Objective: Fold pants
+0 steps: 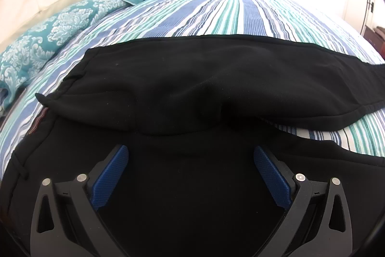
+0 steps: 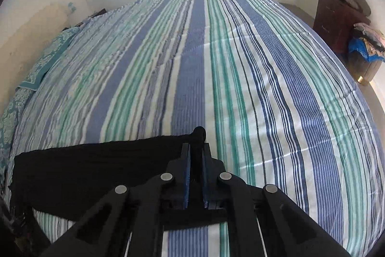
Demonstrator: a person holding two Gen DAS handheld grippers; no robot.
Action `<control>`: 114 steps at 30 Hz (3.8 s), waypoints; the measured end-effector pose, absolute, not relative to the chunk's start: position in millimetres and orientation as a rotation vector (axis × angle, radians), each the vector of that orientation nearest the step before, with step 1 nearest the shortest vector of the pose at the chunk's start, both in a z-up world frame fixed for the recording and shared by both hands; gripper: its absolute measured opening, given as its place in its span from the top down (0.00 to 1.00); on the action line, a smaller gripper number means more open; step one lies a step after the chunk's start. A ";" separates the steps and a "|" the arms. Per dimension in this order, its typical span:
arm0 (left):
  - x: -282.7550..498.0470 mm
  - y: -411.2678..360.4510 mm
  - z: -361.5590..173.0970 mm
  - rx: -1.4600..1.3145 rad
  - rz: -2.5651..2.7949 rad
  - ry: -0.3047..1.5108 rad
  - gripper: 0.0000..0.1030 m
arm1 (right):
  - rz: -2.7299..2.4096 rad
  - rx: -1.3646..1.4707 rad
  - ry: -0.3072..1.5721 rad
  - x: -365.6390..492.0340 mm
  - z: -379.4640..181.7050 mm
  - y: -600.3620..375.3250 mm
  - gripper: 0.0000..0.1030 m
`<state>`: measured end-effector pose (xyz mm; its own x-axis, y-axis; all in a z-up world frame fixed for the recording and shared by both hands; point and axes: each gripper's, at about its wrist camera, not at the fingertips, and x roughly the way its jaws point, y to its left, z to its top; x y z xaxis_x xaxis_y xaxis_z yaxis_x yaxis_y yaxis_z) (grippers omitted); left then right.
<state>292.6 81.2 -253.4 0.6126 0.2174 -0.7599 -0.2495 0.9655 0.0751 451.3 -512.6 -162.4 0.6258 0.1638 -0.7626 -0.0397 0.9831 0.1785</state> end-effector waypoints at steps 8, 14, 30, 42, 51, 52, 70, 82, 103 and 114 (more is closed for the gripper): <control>296.1 83.1 -237.2 -0.041 0.285 1.009 0.01 | 0.165 0.181 0.815 189.4 -132.2 -443.4 0.92; 236.9 75.3 -189.7 -0.051 0.169 1.036 0.01 | -0.188 0.046 0.903 63.4 -164.0 -430.6 0.70; 119.6 83.3 -167.5 -0.105 0.154 0.908 0.01 | -0.047 -0.137 0.639 13.5 -174.7 -220.1 0.00; 130.6 115.1 -165.9 -0.256 0.085 0.997 0.01 | 0.021 0.072 0.744 18.4 -186.9 -233.7 0.00; 141.5 108.2 -186.6 -0.240 0.012 1.061 0.01 | 0.024 0.210 0.783 28.1 -203.9 -262.6 0.00; 145.6 110.0 -183.7 -0.250 0.002 1.065 0.01 | 0.020 0.228 0.785 28.5 -204.8 -266.2 0.00; 474.8 143.5 -208.3 -0.604 0.045 1.319 0.34 | 0.058 0.518 0.788 47.1 -215.1 -307.8 0.00; 495.1 134.5 -226.3 -0.621 0.122 1.273 0.96 | 0.030 0.877 0.809 49.5 -248.4 -367.4 0.12; 476.4 151.3 -190.1 -0.606 0.027 1.215 0.96 | -0.333 1.068 0.739 44.1 -275.3 -441.7 0.72; 440.4 166.5 -129.0 -0.736 -0.007 1.083 0.96 | -0.164 0.805 0.587 178.7 -126.5 -521.9 0.79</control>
<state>440.4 166.5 -129.1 0.4927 -0.3499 -0.7968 -0.3399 0.7655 -0.5463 178.7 -521.9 -126.5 0.8295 0.0791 -0.5528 0.3546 0.6902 0.6308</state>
